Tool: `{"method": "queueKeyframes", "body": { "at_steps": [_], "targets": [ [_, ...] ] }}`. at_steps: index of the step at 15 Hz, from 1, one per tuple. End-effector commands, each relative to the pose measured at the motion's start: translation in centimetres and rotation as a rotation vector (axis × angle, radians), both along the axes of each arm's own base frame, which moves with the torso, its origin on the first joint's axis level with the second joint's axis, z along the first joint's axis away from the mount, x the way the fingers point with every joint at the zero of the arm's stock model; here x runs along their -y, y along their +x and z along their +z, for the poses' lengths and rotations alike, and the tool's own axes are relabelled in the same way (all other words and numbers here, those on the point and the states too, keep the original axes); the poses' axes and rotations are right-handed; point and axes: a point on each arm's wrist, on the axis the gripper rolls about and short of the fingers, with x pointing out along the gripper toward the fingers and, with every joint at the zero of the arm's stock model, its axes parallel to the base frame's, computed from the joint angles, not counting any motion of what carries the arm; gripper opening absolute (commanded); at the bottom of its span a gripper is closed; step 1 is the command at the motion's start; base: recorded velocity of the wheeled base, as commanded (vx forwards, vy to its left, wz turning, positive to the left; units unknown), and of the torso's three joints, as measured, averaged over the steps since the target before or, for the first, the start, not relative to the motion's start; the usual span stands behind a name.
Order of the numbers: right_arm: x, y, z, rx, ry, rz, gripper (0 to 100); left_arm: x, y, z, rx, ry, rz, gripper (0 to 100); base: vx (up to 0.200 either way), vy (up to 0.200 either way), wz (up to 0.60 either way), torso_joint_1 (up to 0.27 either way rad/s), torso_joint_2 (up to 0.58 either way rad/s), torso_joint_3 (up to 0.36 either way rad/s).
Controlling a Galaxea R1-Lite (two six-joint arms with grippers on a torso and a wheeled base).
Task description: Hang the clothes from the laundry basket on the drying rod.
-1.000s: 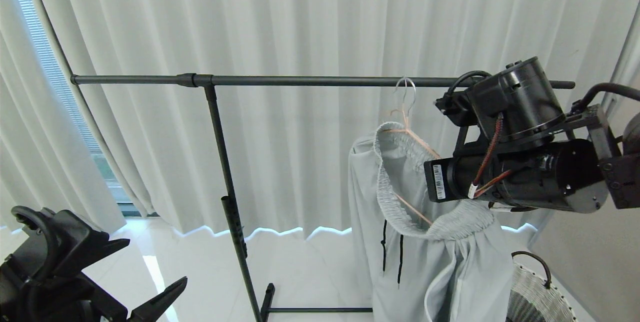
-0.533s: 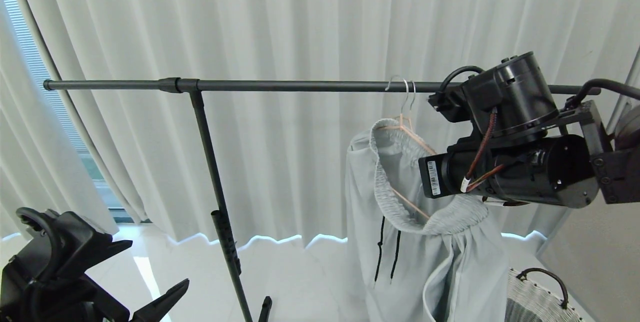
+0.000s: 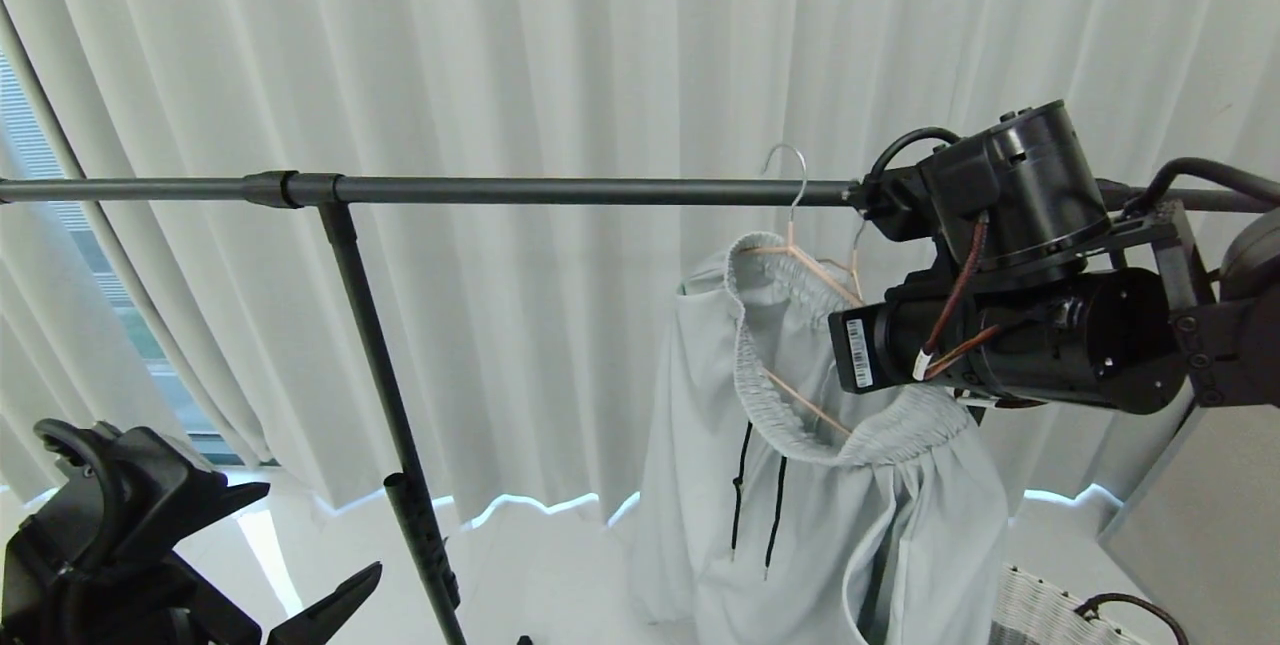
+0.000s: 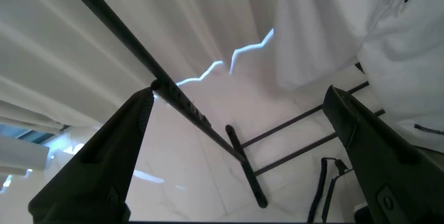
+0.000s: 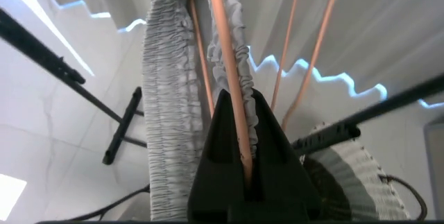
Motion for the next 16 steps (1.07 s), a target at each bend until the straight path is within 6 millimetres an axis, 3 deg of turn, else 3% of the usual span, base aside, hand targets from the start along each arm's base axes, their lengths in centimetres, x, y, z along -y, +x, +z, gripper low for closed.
{"method": "queueKeyframes", "body": {
  "at_steps": [1, 4, 10, 16],
  "targets": [
    [-0.3, -0.2, -0.1, -0.002, -0.003, 0.011, 0, 0.0, 0.0, 0.1, 0.005, -0.001, -0.003, 100, 0.0, 0.0, 0.0, 0.0, 0.0, 0.0],
    [-0.9, 0.4, -0.4, 0.006, -0.011, 0.019, 0, 0.1, 0.0, 0.1, 0.006, -0.002, -0.008, 100, 0.0, 0.0, 0.0, 0.0, 0.0, 0.0],
    [-2.5, 3.9, -2.1, -0.006, -0.063, -0.006, 0, 0.1, -0.3, 0.2, 0.014, -0.007, -0.016, 100, 0.0, 0.0, 0.0, 0.0, 0.0, 0.0],
    [-2.9, 4.6, -2.5, 0.003, -0.056, 0.003, 0, 0.1, -0.4, 0.2, 0.02, -0.009, -0.018, 100, 0.0, 0.0, 0.0, 0.0, 0.0, 0.0]
  ]
}}
